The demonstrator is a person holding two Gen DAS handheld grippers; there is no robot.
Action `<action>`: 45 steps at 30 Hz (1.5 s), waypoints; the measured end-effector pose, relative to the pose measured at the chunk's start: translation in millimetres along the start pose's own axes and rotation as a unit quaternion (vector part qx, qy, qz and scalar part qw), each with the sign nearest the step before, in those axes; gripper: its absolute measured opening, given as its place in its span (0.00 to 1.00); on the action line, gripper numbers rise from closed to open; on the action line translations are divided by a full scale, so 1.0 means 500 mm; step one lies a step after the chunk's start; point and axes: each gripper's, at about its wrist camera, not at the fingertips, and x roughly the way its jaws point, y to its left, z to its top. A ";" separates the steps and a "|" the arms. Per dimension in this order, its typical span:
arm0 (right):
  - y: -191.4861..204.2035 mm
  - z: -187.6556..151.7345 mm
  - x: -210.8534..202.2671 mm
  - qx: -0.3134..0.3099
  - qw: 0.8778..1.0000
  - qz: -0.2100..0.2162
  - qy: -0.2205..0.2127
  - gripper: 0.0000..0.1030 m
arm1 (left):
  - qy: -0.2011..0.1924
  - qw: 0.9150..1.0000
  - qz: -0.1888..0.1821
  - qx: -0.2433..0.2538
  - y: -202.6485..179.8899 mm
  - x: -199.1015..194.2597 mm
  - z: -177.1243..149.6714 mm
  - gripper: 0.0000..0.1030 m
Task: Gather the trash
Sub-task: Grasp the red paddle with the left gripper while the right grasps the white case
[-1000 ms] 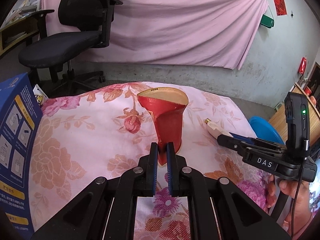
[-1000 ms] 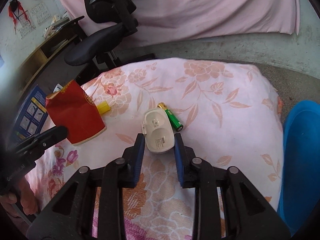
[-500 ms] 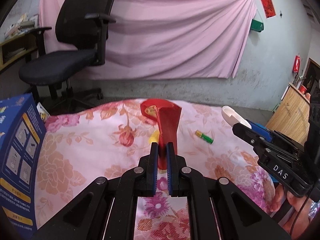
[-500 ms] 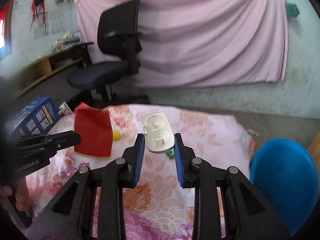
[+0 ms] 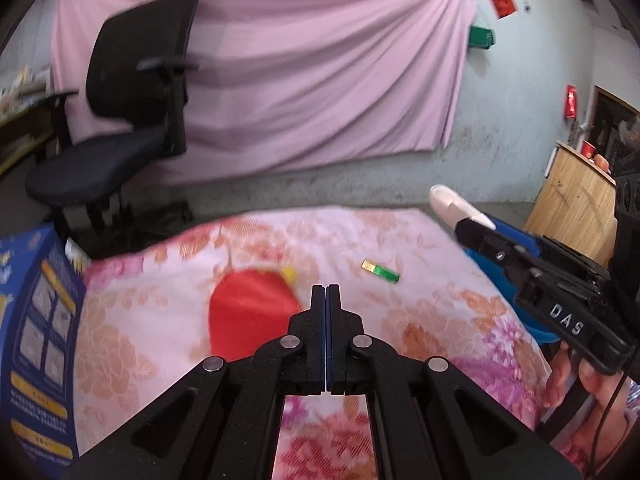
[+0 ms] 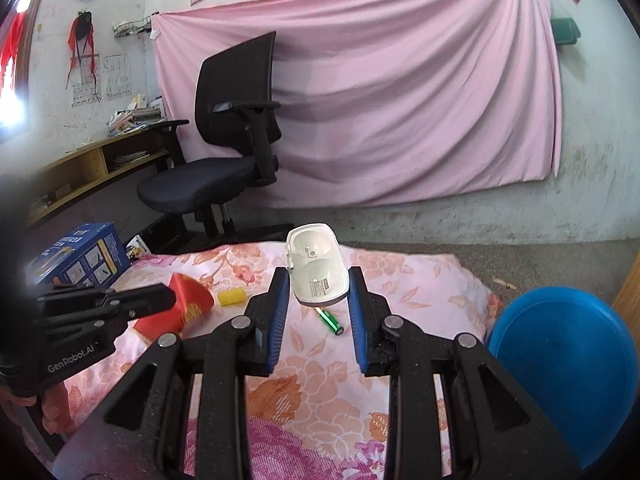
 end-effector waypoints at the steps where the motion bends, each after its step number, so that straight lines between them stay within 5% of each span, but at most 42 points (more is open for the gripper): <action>1: -0.001 -0.001 0.001 0.000 1.000 0.002 0.005 0.50 | 0.011 1.000 -0.001 -0.014 0.012 0.003 -0.003 0.00; 3: 0.002 -0.003 0.008 -0.002 1.000 0.006 0.018 0.50 | 0.025 0.999 0.005 -0.039 0.032 0.000 -0.008 0.02; 5: 0.007 -0.006 0.019 -0.008 0.999 0.009 0.041 0.50 | 0.038 0.997 0.013 -0.060 0.053 -0.002 -0.013 0.15; 7: 0.014 -0.009 0.029 -0.014 0.998 0.013 0.061 0.50 | 0.038 0.996 0.019 -0.079 0.070 -0.011 -0.020 0.41; 8: 0.019 -0.010 0.037 -0.017 0.997 0.014 0.073 0.50 | 0.038 0.995 0.022 -0.085 0.074 -0.015 -0.022 0.42; 14: 0.023 -0.022 0.068 -0.026 0.992 0.018 0.121 0.49 | 0.086 0.990 0.004 -0.107 0.100 0.018 -0.027 0.42; 20: 0.004 -0.035 0.102 -0.002 0.984 0.042 0.174 0.49 | 0.092 0.989 -0.024 -0.117 0.099 0.024 -0.025 0.42; 22: -0.009 -0.039 0.115 0.013 0.980 0.046 0.193 0.50 | 0.092 0.989 -0.034 -0.114 0.098 0.022 -0.025 0.30; 30: -0.033 -0.052 0.154 0.053 0.968 0.063 0.239 0.52 | 0.087 0.987 -0.055 -0.124 0.101 0.026 -0.023 0.22; 38: -0.033 -0.048 0.159 0.056 0.967 0.067 0.239 0.49 | 0.075 0.993 -0.030 -0.085 0.062 0.019 -0.018 0.15; 45: -0.022 -0.029 0.112 0.031 0.983 0.053 0.175 0.49 | 0.037 0.997 -0.010 -0.068 0.041 0.003 -0.014 0.12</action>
